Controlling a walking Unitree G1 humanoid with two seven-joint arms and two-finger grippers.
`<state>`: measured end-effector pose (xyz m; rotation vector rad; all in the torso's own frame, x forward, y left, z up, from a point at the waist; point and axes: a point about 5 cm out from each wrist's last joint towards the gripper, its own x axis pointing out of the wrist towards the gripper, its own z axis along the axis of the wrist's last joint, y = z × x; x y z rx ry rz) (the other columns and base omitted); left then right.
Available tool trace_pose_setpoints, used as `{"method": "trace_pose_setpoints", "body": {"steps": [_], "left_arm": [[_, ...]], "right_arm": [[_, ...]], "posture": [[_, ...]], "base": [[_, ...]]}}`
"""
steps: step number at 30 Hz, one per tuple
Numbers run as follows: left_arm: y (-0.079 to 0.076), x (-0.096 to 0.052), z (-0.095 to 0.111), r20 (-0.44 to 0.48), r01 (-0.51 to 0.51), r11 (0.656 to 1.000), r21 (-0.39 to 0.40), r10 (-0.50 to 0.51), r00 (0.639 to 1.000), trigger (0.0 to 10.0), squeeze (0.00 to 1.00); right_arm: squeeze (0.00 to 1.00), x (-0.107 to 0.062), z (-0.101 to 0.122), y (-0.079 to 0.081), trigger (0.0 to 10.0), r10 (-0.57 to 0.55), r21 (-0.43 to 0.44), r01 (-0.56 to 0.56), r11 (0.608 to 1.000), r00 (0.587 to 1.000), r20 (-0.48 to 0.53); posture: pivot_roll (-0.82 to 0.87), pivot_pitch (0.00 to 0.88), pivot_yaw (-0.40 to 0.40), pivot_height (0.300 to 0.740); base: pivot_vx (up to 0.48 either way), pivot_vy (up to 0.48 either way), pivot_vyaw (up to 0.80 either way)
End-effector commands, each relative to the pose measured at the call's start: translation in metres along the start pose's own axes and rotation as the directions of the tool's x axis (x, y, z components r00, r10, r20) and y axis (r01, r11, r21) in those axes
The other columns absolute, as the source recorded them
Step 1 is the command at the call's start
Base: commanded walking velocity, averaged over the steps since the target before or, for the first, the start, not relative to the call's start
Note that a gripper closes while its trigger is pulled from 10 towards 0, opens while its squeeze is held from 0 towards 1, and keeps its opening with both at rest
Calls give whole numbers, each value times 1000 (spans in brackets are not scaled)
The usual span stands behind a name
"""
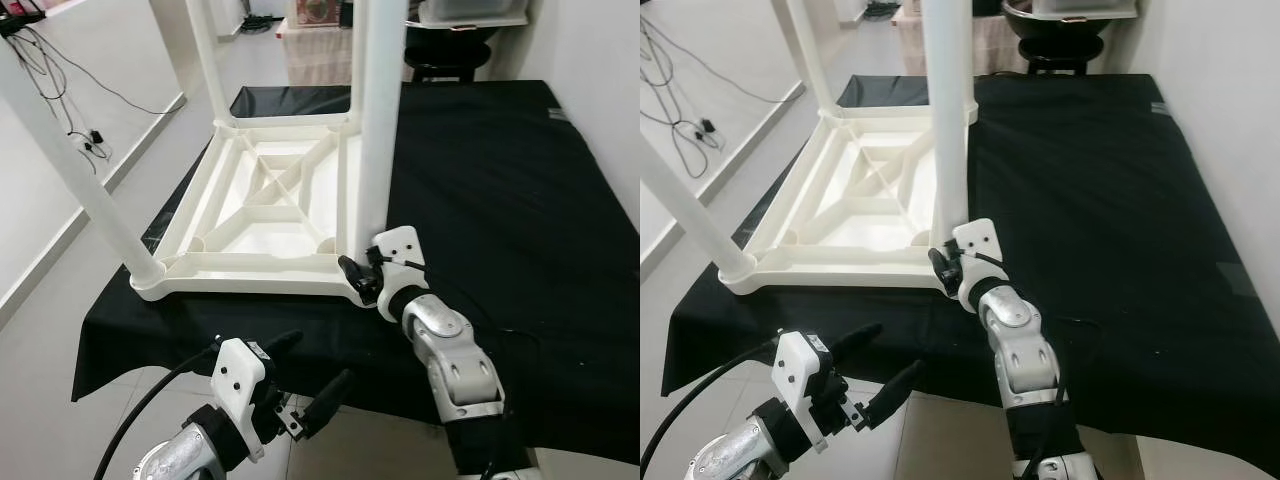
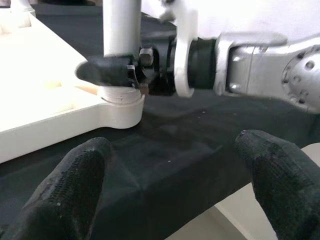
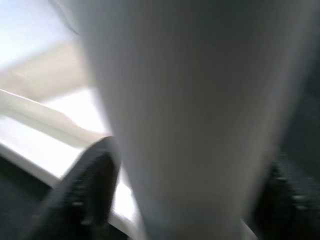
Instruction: Building children table
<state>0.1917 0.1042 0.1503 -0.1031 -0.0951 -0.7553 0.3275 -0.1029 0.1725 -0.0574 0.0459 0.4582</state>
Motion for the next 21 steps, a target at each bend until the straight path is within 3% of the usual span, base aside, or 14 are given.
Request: {"method": "trace_pose_setpoints", "body": {"steps": [1,3,4,5,7,8,9,11,15,16,17,18,20,21], "left_arm": [[0,-1,-1,-10,-5,1000,-3,5,1000,10000,0],[0,-1,-2,-9,-5,1000,-5,5,1000,10000,0],[0,-1,-2,-9,-5,1000,-5,5,1000,10000,0],[1,0,-2,-9,-6,1000,-5,6,1000,10000,0],[1,0,-2,-9,-6,1000,-5,6,1000,10000,0],[1,0,-2,-9,-6,1000,-5,6,1000,10000,0],[1,0,-2,-9,-6,1000,-5,6,1000,10000,0],[2,1,-2,-7,-8,1000,-5,8,1000,10000,0],[2,1,-2,-6,-9,1000,-5,9,1000,10000,0],[0,1,-2,-4,-11,1000,-4,11,1000,10000,0],[0,1,-2,-4,-11,1000,-4,11,1000,10000,0],[-1,1,-1,-2,-13,1000,-3,13,1000,10000,0],[-1,1,-1,-2,-13,1000,-3,13,1000,10000,0],[-2,1,0,-1,-14,1000,-2,14,1000,10000,0]], "right_arm": [[1000,1,8,5,10000,55,13,-56,998,997,46],[1000,-2,21,12,10000,288,-23,-287,958,952,102],[1000,-2,21,12,10000,288,-23,-287,958,952,102],[0,-8,31,12,10000,465,-114,-453,884,878,112],[0,-8,31,12,10000,465,-114,-453,884,878,112],[0,-11,34,8,10000,531,-153,-514,844,842,98],[0,-11,34,8,10000,531,-153,-514,844,842,98],[0,-11,36,-6,10000,604,-198,-586,786,796,40],[0,-10,35,-11,10000,618,-214,-602,769,786,7],[0,-10,35,-15,10000,648,-218,-637,739,761,-28],[0,-10,35,-15,10000,648,-218,-637,739,761,-28],[0,-12,34,-16,10000,684,-221,-677,702,727,-58],[0,-12,34,-16,10000,684,-221,-677,702,727,-58],[0,-14,33,-16,10000,714,-215,-711,670,696,-78]], "posture": [[58,151,51,740],[58,154,51,740],[58,154,51,740],[58,156,49,740],[58,156,49,740],[58,156,48,740],[58,156,48,740],[58,159,46,740],[58,159,46,740],[64,167,37,740],[64,167,37,740],[59,172,36,740],[59,172,36,740],[57,173,36,740]], "base": [[0,0,0],[0,0,0],[0,0,0],[0,0,0],[0,0,0],[0,0,0],[0,0,0],[0,0,0],[0,0,0],[0,0,0],[0,0,0],[0,0,0],[0,0,0],[0,0,0]]}}
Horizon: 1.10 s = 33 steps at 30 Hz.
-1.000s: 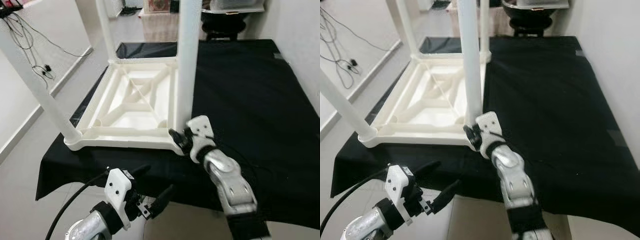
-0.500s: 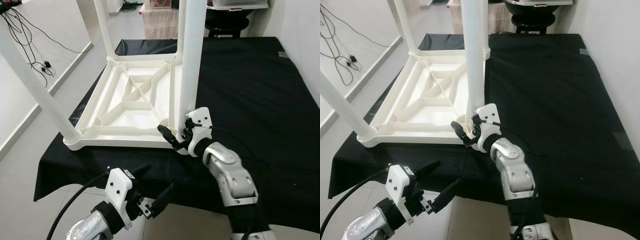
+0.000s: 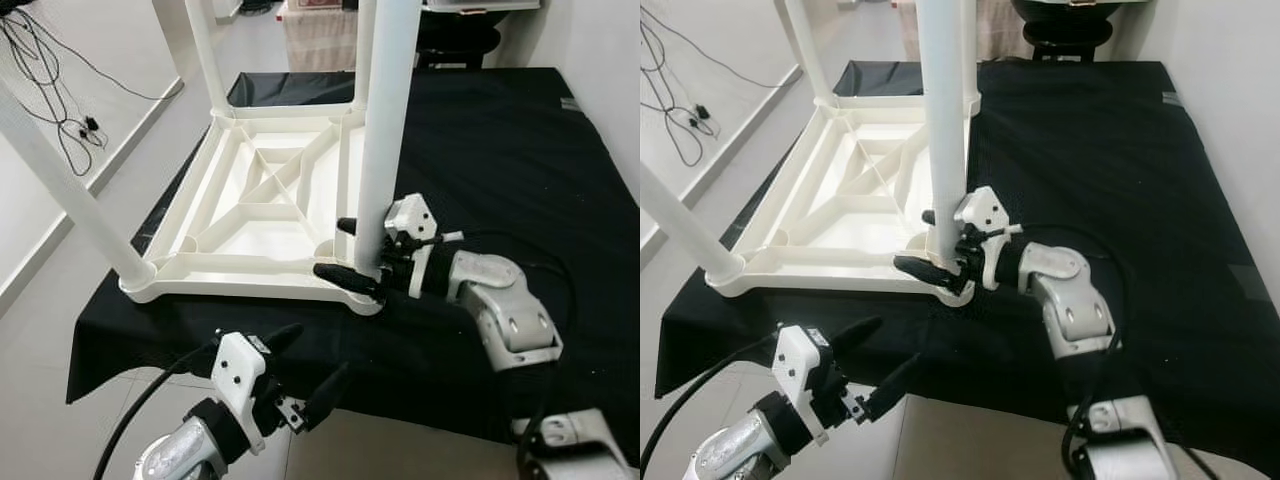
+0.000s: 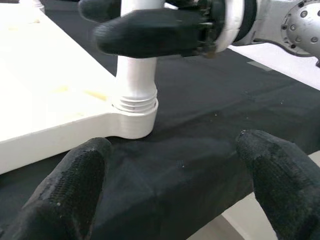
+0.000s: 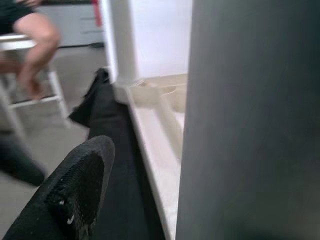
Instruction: Building children table
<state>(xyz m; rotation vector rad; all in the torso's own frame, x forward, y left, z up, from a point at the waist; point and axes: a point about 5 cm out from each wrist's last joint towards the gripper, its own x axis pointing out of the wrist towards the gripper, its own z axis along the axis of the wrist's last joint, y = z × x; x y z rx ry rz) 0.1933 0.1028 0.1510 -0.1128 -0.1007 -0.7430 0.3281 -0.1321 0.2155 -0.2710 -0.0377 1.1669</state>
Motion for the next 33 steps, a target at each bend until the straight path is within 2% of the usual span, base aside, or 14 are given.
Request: {"method": "trace_pose_setpoints", "body": {"steps": [1,3,4,5,13,20,21,22,23,24,26,27,30,33], "left_arm": [[-2,-1,-1,-9,-2,1000,4,2,1000,10000,0],[-2,-1,0,-8,-3,1000,4,3,1000,10000,0],[-2,-1,0,-9,-1,1000,4,1,1000,10000,0],[-2,-1,0,-10,1,1000,3,-1,1000,10000,0],[-2,-2,1,-12,4,1000,2,-4,1000,10000,0],[-2,-3,2,-13,5,1000,1,-5,1000,10000,0],[-1,-3,2,-13,6,1000,1,-6,1000,10000,0],[0,-3,2,-14,8,1000,2,-8,1000,10000,0],[0,-3,2,-14,8,1000,2,-8,1000,10000,0],[1,-3,2,-14,9,1000,2,-9,1000,10000,0],[2,-2,2,-13,8,1000,6,-8,1000,10000,0],[2,-2,2,-13,8,1000,6,-8,1000,10000,0],[3,-1,2,-12,9,1000,7,-9,1000,10000,0],[3,0,2,-12,12,1000,8,-12,1000,10000,0]], "right_arm": [[0,9,-6,10,10000,102,14,-102,995,995,-17],[0,7,-7,12,10000,145,20,-145,989,989,-24],[0,6,-10,13,4392,176,29,-175,984,984,-34],[0,5,-14,12,0,189,39,-188,981,981,-43],[0,0,-27,5,0,144,61,-140,988,987,-76],[0,-10,-33,-6,0,-78,48,84,995,991,-108],[0,-11,-46,-3,0,-278,122,299,946,946,-166],[0,-16,-58,0,0,-556,164,597,785,797,-236],[0,-16,-58,0,0,-556,164,597,785,797,-236],[0,-25,-67,4,0,-712,170,774,609,629,-312],[0,-13,-66,33,0,-737,163,799,579,598,-314],[0,-13,-66,33,0,-737,163,799,579,598,-314],[0,2,-60,42,0,-694,122,735,667,672,-260],[0,5,-59,38,0,-693,107,730,676,678,-247]], "posture": [[57,173,36,740],[57,173,36,740],[55,176,41,740],[55,176,41,740],[53,184,44,740],[38,192,44,740],[28,195,40,740],[28,195,36,740],[28,195,36,740],[28,195,36,740],[16,183,52,740],[16,183,52,740],[23,175,43,740],[18,170,43,740]], "base": [[0,0,0],[0,0,0],[0,0,0],[0,0,0],[0,0,0],[0,0,0],[0,0,0],[0,0,0],[0,0,0],[0,0,0],[0,0,0],[0,0,0],[0,0,0],[0,0,0]]}}
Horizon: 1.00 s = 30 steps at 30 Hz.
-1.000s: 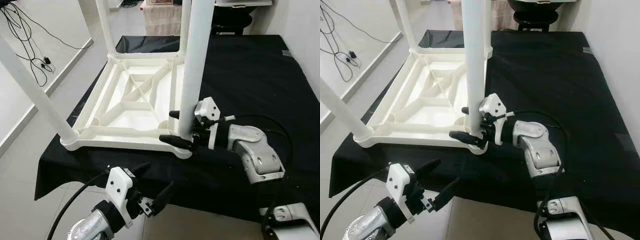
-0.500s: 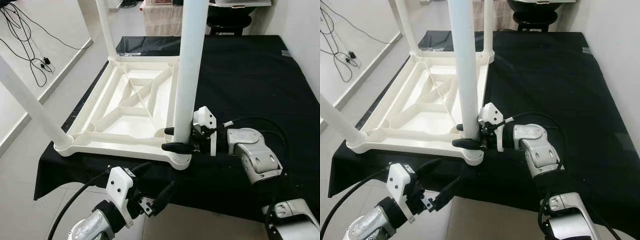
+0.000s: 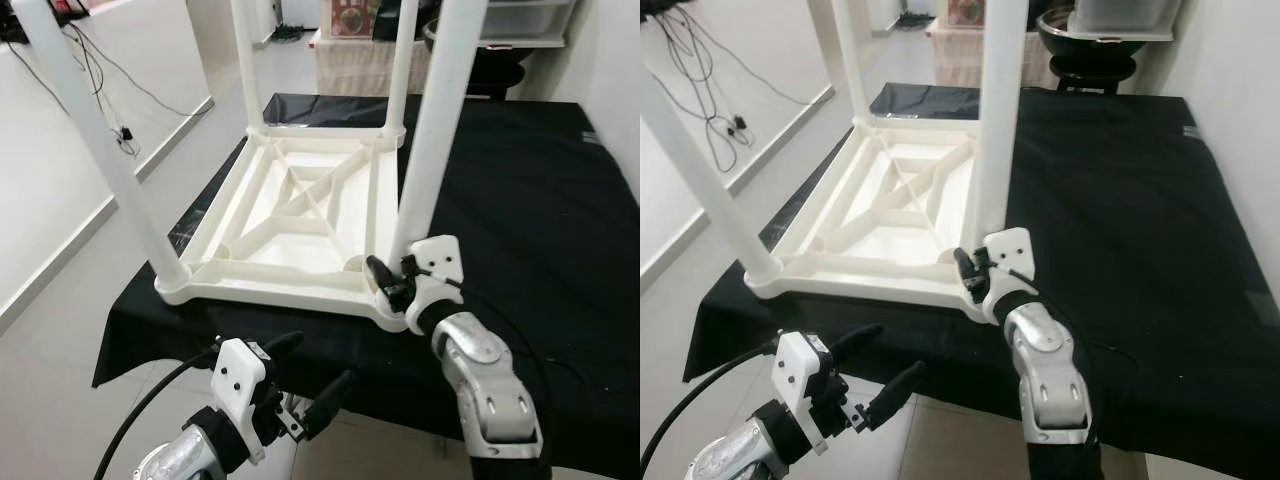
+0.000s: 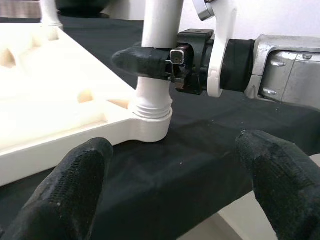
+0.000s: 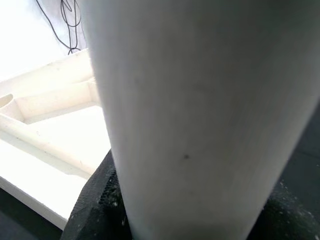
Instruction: Building children table
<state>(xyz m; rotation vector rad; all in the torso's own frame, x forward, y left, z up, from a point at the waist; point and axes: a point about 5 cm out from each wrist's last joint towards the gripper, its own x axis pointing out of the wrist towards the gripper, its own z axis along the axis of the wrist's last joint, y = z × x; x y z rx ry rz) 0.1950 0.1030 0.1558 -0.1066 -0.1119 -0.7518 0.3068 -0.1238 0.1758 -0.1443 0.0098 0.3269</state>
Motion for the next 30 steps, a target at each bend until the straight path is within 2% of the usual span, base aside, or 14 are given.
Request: {"method": "trace_pose_setpoints", "body": {"steps": [1,3,4,5,6,7,8,12,15,16,20,22,28,30], "left_arm": [[2,-1,-2,-19,2,1000,-1,-2,1000,10000,0],[2,-1,-2,-18,3,1000,-1,-3,1000,10000,0],[2,0,-2,-15,-1,1000,-1,1,1000,10000,0],[2,0,-2,-15,-1,1000,-1,1,1000,10000,0],[2,1,-2,-12,-6,1000,-1,6,1000,10000,0],[2,1,-2,-10,-9,1000,-1,9,1000,10000,0],[1,1,-3,-10,-10,1000,-1,10,1000,10000,0],[1,1,-3,-11,-8,1000,-2,8,1000,10000,0],[0,1,-4,-14,-5,1000,-4,5,1000,10000,0],[-1,0,-5,-16,-2,1000,-6,2,1000,10000,0],[-1,0,-5,-17,-1,1000,-7,1,1000,10000,0],[-2,0,-6,-19,-1,1000,-9,1,1000,10000,0],[-4,-1,-6,-23,-6,1000,-11,6,1000,10000,0],[-4,-2,-6,-24,-8,1000,-11,8,1000,10000,0]], "right_arm": [[0,0,-26,3,0,19,6,-19,1000,993,-120],[0,4,-24,0,0,22,-5,-22,1000,993,-114],[0,7,-21,-2,3882,11,-13,-13,1000,993,-119],[0,7,-21,-2,3882,11,-13,-13,1000,993,-119],[0,11,-16,-2,10000,41,-1,-42,999,993,-108],[843,12,-11,-1,10000,54,25,-52,998,994,-93],[1000,15,-6,3,10000,116,48,-113,992,990,-75],[1000,18,2,6,10000,210,73,-207,976,977,-34],[1000,21,16,8,10000,370,53,-373,926,928,53],[0,19,26,8,10000,565,-33,-565,825,819,98],[0,18,28,6,10000,622,-70,-618,783,777,93],[0,24,29,-2,10000,706,-84,-701,708,705,70],[0,33,31,-10,10000,788,-68,-785,616,614,49],[0,34,32,-10,8980,821,-51,-819,571,569,49]], "posture": [[18,170,43,740],[18,167,37,740],[16,164,34,740],[16,164,34,740],[17,159,34,740],[17,158,34,740],[20,156,32,740],[21,154,35,740],[27,151,35,740],[31,150,35,740],[31,150,35,740],[42,150,32,740],[54,153,30,740],[56,156,31,740]], "base": [[0,0,0],[0,0,0],[0,0,0],[0,0,0],[0,0,0],[0,0,0],[0,0,0],[0,0,0],[0,0,0],[0,0,0],[0,0,0],[0,0,0],[0,0,0],[0,0,0]]}}
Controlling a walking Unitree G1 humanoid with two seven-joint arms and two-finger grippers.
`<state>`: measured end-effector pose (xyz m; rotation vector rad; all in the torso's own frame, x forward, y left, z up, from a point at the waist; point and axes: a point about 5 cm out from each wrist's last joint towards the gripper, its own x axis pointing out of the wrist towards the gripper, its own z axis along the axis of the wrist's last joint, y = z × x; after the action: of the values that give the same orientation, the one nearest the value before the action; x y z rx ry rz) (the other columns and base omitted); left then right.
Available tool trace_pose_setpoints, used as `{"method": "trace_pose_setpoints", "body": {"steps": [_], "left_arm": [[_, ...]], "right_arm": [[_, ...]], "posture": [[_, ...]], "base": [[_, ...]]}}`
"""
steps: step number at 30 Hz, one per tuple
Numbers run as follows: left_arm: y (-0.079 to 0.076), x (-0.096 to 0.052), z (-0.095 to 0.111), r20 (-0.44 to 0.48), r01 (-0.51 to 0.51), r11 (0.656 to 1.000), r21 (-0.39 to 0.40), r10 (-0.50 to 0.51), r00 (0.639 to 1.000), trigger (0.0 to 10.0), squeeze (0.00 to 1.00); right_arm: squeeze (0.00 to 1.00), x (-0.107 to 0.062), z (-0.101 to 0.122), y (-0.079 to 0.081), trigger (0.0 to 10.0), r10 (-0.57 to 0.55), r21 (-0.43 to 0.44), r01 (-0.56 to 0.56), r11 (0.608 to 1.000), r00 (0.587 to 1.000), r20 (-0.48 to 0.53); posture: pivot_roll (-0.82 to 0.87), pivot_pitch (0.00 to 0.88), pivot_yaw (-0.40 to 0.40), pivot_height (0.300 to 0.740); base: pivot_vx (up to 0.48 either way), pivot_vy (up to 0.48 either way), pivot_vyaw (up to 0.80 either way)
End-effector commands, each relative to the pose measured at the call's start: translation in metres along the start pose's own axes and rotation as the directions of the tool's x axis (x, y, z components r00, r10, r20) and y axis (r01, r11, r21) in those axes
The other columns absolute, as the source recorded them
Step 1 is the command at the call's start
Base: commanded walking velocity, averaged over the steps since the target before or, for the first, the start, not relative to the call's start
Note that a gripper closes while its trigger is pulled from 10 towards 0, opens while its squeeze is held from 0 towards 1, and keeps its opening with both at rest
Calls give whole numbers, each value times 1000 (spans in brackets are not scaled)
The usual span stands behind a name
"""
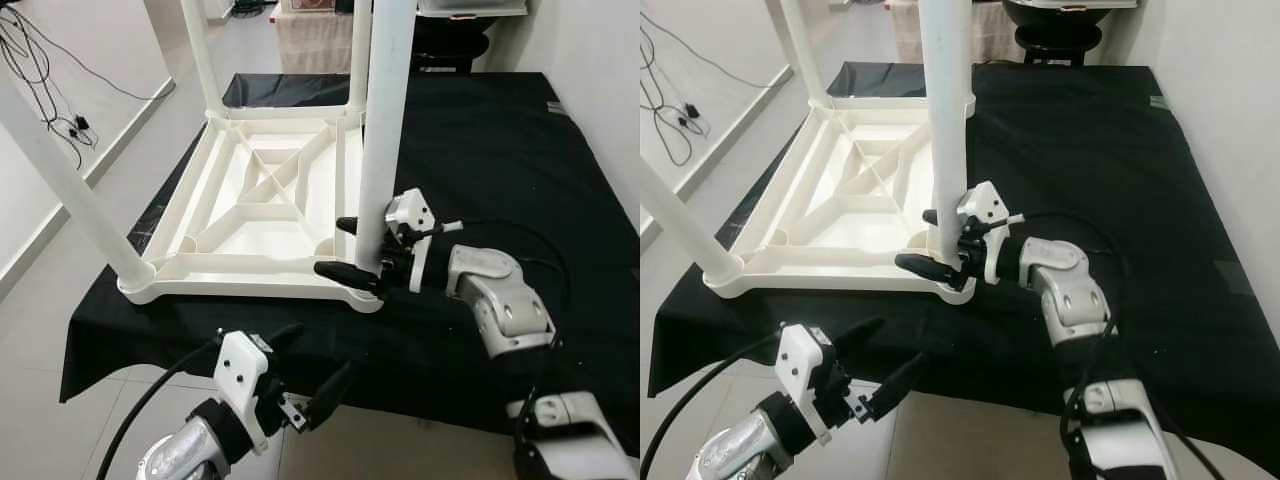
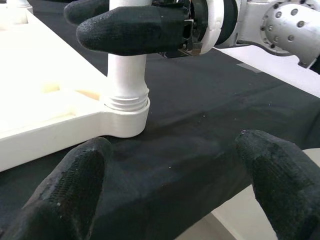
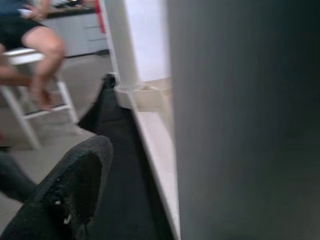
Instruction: Building children table
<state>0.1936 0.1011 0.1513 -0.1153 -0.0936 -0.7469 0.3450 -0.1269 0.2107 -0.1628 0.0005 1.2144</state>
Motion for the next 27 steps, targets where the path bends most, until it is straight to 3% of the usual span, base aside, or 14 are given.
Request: {"method": "trace_pose_setpoints", "body": {"steps": [1,13,15,17,18,19,20,21,22,23,24,25,26,27], "left_arm": [[-2,-2,-2,-11,-2,1000,3,2,1000,10000,0],[-2,-2,-1,-9,-5,1000,2,5,1000,10000,0],[-2,-2,-1,-9,-5,1000,2,5,1000,10000,0],[-1,-2,-1,-8,-6,1000,3,6,1000,10000,0],[-1,-2,-1,-8,-6,1000,3,6,1000,10000,0],[-1,-3,0,-7,-8,1000,3,8,1000,10000,0],[-1,-3,0,-7,-8,1000,3,8,1000,10000,0],[0,-3,0,-7,-8,1000,3,8,1000,10000,0],[1,-3,0,-7,-8,1000,4,8,1000,10000,0],[1,-3,0,-7,-8,1000,4,8,1000,10000,0],[2,-3,0,-7,-8,1000,5,8,1000,10000,0],[2,-3,0,-7,-8,1000,5,8,1000,10000,0],[3,-3,1,-8,-5,1000,7,5,1000,10000,0],[3,-3,1,-8,-4,1000,7,4,1000,10000,0]], "right_arm": [[0,7,-2,5,0,90,20,-90,996,996,11],[0,-1,-4,-5,0,129,11,-129,992,992,13],[0,-3,-5,-7,0,105,4,-105,994,994,10],[0,-10,-8,-10,0,-21,-15,21,1000,1000,5],[0,-10,-8,-10,0,-21,-15,21,1000,1000,5],[0,-13,-13,-8,0,-122,-5,122,993,993,1],[0,-13,-13,-8,0,-122,-5,122,993,993,1],[0,-15,-19,-4,0,-228,0,228,974,974,-3],[0,-15,-26,-2,0,-458,26,458,888,889,-8],[0,-15,-26,-2,0,-458,26,458,888,889,-8],[0,-13,-39,13,0,-617,78,620,781,785,-55],[0,-13,-39,13,0,-617,78,620,781,785,-55],[0,-8,-46,32,0,-678,99,683,724,730,-86],[0,-3,-50,43,0,-706,103,714,693,701,-105]], "posture": [[57,157,30,740],[52,167,34,740],[50,168,34,740],[42,174,31,740],[42,174,31,740],[39,173,31,740],[39,173,31,740],[40,173,31,740],[42,174,29,740],[42,174,29,740],[36,178,34,740],[36,178,34,740],[38,181,41,740],[30,174,48,740]], "base": [[0,0,0],[0,0,0],[0,0,0],[0,0,0],[0,0,0],[0,0,0],[0,0,0],[0,0,0],[0,0,0],[0,0,0],[0,0,0],[0,0,0],[0,0,0],[0,0,0]]}}
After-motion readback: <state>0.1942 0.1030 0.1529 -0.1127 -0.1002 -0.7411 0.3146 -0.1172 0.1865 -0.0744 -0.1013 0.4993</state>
